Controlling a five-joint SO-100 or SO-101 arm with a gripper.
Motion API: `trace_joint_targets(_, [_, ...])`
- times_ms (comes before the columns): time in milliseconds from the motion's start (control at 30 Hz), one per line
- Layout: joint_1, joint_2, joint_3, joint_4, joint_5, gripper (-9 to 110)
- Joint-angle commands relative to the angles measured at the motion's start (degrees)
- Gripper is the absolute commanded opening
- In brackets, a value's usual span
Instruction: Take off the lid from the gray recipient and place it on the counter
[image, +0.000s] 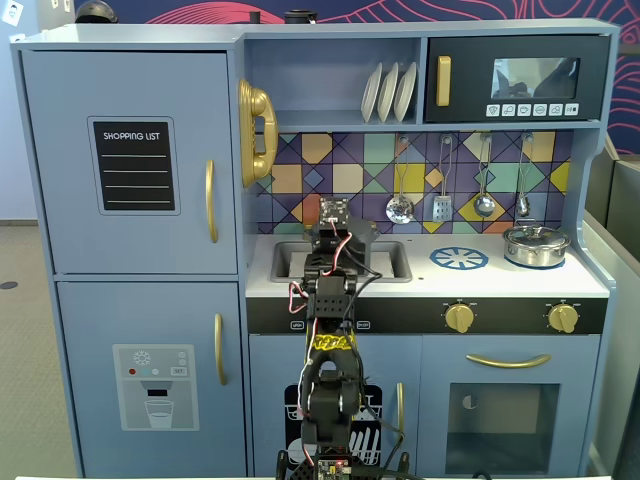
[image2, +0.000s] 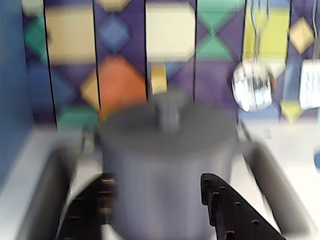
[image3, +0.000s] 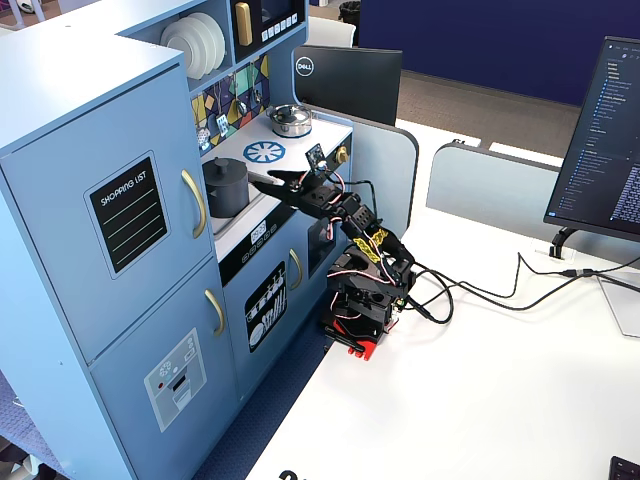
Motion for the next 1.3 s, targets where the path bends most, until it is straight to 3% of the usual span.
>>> trace_joint_targets(0, [0.8,-5.0,-4.6,-6.5,0.6,24])
trace_joint_targets(500, [0.0,-22.9,-6.7,-22.9,-0.4,24])
trace_joint_targets(1267, [1.8,-41.7,-19.2,-25.6,1.3,20])
